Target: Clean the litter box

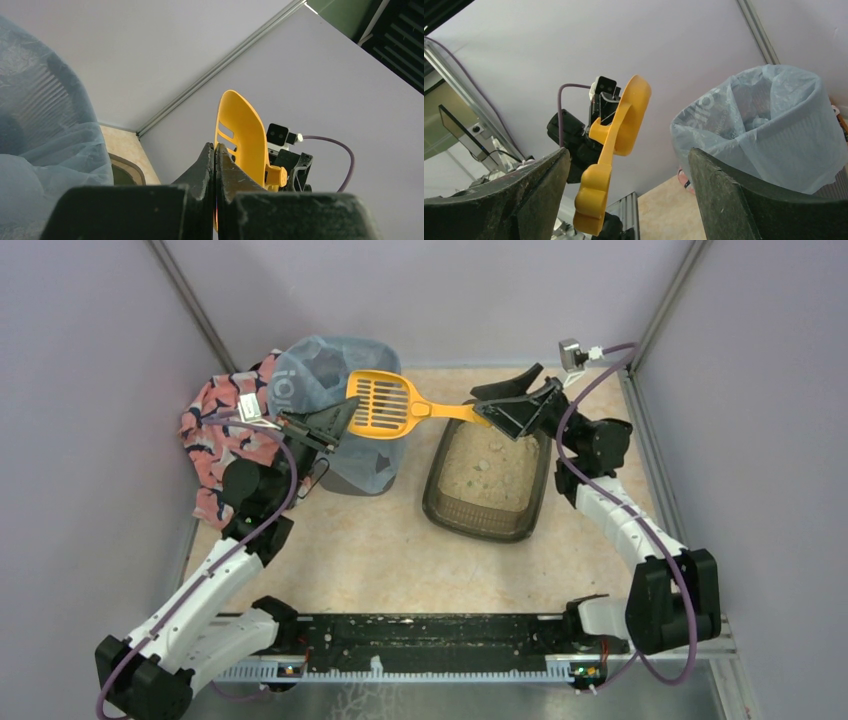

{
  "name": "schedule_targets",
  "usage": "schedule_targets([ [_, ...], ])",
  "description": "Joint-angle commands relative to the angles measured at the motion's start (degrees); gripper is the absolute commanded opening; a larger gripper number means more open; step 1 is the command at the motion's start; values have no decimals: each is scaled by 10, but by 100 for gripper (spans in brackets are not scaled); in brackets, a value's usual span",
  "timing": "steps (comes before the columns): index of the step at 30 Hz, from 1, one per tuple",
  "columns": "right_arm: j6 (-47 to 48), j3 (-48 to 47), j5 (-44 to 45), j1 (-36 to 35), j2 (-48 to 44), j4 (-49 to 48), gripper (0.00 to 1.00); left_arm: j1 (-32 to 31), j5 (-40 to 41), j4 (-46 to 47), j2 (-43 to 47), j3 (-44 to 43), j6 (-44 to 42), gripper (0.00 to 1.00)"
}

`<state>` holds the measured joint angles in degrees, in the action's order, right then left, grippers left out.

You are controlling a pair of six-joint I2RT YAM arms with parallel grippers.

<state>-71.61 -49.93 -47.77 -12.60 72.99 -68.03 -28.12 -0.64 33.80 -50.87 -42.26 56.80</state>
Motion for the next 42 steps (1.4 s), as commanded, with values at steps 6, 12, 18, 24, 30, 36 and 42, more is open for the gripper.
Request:
schedule_targets([
  [6, 60, -33, 0, -29, -21, 48, 88, 3, 1, 43, 1, 2, 3, 0],
  [12, 56, -24, -5, -33, -23, 42, 74, 2, -1, 44, -6, 3, 6, 0],
  [18, 54, -21, -6, -39, -20, 35, 53, 2, 1, 51, -2, 21, 14, 0],
  [24, 44, -23, -14, -51, -15, 18, 45, 3, 1, 54, -4, 23, 14, 0],
  [30, 58, -17, -9, -60, -23, 32, 49, 2, 1, 58, -10, 16, 9, 0],
  [36, 59, -14, -8, -61, -23, 35, 39, 2, 1, 64, -14, 16, 10, 0],
  [42, 61, -9, -11, -62, -24, 34, 37, 2, 21, 71, -23, 12, 8, 0],
])
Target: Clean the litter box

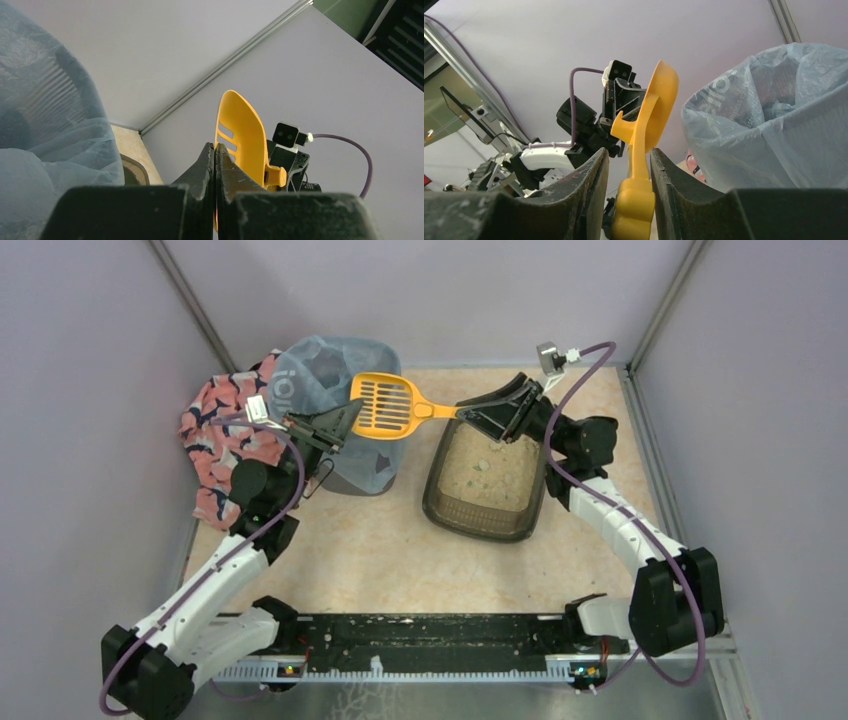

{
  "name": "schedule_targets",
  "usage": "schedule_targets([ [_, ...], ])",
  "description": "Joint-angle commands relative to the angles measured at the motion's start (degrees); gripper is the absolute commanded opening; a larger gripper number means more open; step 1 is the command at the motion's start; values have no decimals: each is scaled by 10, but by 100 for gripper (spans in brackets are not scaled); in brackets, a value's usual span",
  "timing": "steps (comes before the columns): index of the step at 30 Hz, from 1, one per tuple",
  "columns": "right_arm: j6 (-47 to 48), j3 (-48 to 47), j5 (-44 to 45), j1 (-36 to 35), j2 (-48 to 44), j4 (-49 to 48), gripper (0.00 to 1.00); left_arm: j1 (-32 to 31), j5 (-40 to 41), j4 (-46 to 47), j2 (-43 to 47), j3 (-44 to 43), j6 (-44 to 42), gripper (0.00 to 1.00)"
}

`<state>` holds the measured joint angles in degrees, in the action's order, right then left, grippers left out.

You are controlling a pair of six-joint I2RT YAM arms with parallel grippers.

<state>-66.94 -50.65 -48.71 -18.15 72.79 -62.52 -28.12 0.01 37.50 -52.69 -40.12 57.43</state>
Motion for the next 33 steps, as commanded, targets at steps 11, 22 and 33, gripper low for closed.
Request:
schedule_targets([
  [11, 20, 1, 6, -7, -17, -12, 19, 2, 13, 35, -12, -17, 0, 0],
  [22, 19, 4, 23, -7, -14, 13, 0, 3, 24, 17, -2, -8, 1, 0],
  [33, 66, -88, 7, 46, -54, 204, 0, 2, 60, -167, 85, -12, -109, 57],
])
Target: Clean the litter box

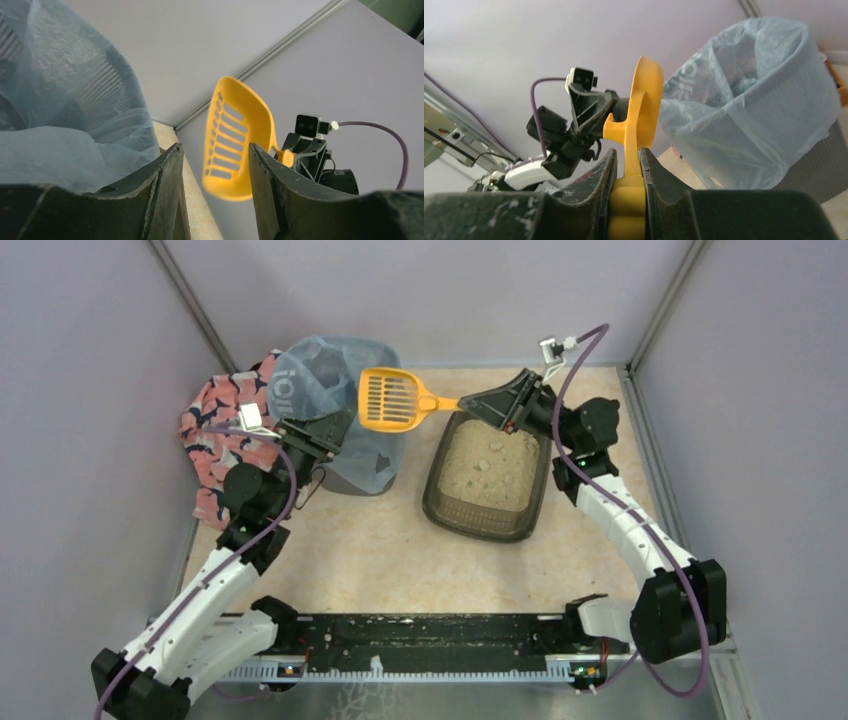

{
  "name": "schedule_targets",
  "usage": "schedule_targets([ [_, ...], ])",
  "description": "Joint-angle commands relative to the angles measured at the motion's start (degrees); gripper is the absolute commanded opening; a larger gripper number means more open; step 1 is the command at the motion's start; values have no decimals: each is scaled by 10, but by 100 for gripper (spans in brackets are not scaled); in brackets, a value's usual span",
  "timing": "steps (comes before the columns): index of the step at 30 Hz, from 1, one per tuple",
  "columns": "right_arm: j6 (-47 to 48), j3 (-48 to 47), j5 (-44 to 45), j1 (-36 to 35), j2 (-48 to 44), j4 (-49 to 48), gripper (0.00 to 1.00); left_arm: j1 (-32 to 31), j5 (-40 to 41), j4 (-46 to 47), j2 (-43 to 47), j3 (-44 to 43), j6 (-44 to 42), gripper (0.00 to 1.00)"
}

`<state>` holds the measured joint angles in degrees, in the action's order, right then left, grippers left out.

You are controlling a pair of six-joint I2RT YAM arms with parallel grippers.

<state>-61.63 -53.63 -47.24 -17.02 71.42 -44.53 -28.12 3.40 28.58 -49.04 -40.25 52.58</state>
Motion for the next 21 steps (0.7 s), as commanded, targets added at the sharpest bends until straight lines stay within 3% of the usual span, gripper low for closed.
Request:
schedule_targets([
  [1, -3, -62, -14, 50, -43, 21, 0, 2, 27, -98, 59, -10, -68, 59],
  [5, -12, -89, -44, 128, -58, 67, 0, 2, 28, -144, 100, -7, -97, 59],
  [7, 2, -109, -59, 182, -65, 144, 0, 2, 29, -161, 115, -6, -112, 59],
  [10, 111, -162, -45, 232, -71, 371, 0, 2, 28, -181, 129, -4, -129, 57],
  [12, 208, -208, 10, 237, -67, 539, 0, 2, 22, -189, 130, -2, -141, 57],
  [14, 268, -229, 52, 238, -59, 644, 0, 2, 15, -197, 127, -1, -150, 57],
  [21, 362, -215, 155, 237, -53, 766, 0, 2, -8, -197, 110, 17, -162, 49],
])
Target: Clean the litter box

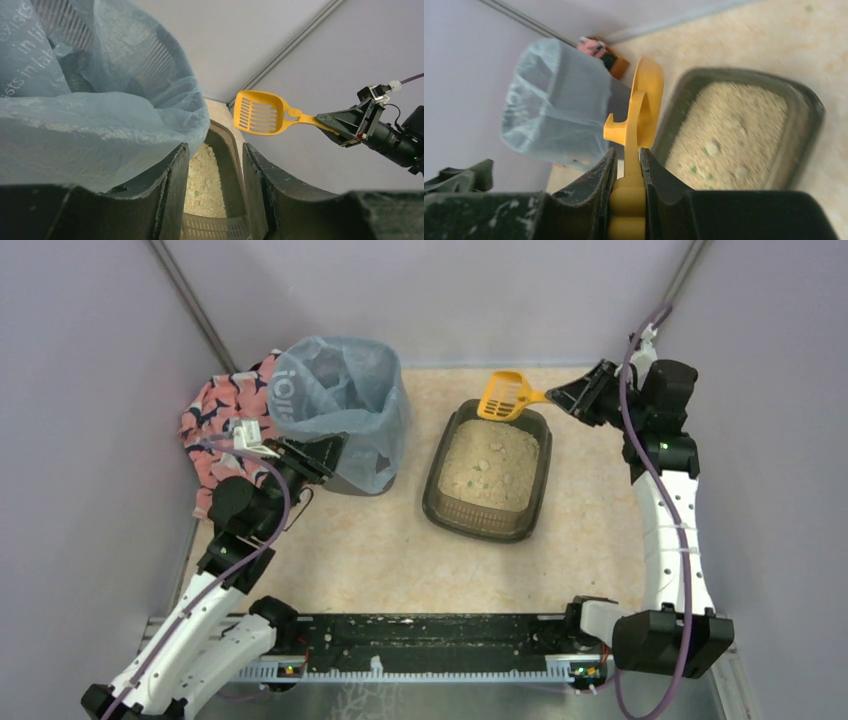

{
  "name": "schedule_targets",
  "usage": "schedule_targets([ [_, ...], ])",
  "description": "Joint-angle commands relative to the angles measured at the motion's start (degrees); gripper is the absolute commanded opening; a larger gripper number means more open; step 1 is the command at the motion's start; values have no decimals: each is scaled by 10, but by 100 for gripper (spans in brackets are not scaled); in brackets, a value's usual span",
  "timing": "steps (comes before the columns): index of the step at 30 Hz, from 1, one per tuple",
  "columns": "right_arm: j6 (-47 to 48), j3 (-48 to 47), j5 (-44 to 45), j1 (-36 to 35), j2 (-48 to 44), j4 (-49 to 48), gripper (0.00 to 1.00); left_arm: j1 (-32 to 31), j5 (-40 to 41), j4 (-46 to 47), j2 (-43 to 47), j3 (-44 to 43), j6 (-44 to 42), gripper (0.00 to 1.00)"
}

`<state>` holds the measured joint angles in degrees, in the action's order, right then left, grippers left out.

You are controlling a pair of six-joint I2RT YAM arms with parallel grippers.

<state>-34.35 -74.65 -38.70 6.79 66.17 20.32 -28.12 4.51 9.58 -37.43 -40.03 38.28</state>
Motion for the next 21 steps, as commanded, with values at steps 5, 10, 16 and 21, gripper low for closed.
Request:
schedule_targets([
  [5, 129, 19, 133, -3, 6, 157, 0, 2, -35, 13, -16, 33, -9, 48],
  [10, 177, 35, 191, -24, 28, 192, 0, 2, -75, 32, -37, 41, -7, 50],
  [16, 182, 50, 244, -64, 64, 177, 0, 3, -93, 47, -53, 50, -6, 63],
  [21, 169, 58, 239, -64, 94, 144, 0, 3, -91, 64, -41, 66, -11, 90],
])
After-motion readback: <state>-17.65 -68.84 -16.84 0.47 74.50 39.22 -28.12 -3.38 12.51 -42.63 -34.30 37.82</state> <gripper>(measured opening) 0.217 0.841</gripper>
